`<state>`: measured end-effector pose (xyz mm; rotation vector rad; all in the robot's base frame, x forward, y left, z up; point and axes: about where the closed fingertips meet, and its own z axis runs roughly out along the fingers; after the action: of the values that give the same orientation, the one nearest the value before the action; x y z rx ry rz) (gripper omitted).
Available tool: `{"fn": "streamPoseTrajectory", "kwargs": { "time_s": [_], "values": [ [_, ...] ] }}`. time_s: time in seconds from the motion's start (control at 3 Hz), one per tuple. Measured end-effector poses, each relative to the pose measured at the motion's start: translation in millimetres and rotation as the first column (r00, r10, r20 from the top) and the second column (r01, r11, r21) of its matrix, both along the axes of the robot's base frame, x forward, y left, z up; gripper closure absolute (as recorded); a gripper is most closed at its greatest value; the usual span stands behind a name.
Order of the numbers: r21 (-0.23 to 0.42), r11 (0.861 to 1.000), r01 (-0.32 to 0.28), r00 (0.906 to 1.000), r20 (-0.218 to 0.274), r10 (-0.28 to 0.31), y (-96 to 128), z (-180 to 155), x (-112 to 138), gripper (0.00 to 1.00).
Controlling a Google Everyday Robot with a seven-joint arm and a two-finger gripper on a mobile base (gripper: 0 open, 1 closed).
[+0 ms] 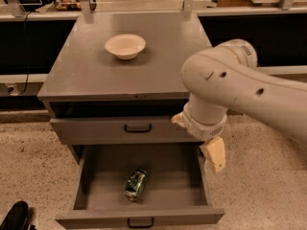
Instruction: Pick green can from middle drawer and place on counter
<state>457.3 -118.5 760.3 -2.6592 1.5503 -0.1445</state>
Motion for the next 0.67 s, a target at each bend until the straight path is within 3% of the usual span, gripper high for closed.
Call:
{"fn": "streamPoseTrajectory", "kwargs": {
  "time_s": [0.33, 0.67],
  "values": [
    [0.043, 0.982, -0.184, 0.9825, 0.037, 0.183, 25.6, -21.2, -24.0, 0.0],
    [0.081, 0.965, -0.25, 0.963, 0.126, 0.239, 24.3, -22.3, -17.8, 0.0]
  ]
}}
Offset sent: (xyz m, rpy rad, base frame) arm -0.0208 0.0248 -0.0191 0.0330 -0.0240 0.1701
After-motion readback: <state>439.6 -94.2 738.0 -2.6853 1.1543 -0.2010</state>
